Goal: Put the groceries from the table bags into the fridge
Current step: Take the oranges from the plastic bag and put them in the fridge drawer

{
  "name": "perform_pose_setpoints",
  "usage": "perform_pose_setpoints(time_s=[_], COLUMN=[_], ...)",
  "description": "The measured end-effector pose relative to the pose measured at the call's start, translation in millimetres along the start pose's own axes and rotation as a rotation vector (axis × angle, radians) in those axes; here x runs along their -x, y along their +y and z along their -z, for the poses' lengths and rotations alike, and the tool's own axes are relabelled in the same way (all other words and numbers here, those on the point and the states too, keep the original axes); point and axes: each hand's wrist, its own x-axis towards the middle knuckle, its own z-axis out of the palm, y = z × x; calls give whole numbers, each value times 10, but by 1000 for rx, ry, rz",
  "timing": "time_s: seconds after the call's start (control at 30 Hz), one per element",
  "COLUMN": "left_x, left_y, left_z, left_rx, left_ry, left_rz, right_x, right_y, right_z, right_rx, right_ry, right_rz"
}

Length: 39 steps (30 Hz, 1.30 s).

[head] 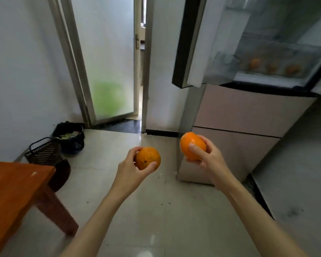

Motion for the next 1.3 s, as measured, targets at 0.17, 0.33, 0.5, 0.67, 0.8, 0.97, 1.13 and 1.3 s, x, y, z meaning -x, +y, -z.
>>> perform_pose_setpoints(time_s=[0.17,0.33,0.5,0.67,0.8,0.97,1.13,1.3], left_x=[-78,-509,-1081,-1757,-2264,-2809,-3337,-3923], left_y=[508,1023,1318,1638,2033,2394,2719,3122], left_z=[-957,-1796,-2602,-3316,-3688,-3986,-4248,-4546], left_rx=[-1,0,7,17,27,31,33,42], left_ry=[-197,-295,-308,-359,-366,-336,-197,-4], left_rz=[-119,-232,-297,-349,-394,-438,-450,-470], right_x=[68,-87,-536,-1177,-1648,-2201,-2889,-3658], right_y=[-45,-88,-51,-267,-469,-680,-919,-1238], right_z=[1108,1992,2652,3284,3742,4131,4404,4791], right_rx=[109,116,100,185,191,181,193,241], right_ry=[235,407,495,546,588,578,499,448], right_rz=[53,90,110,152,187,234,301,408])
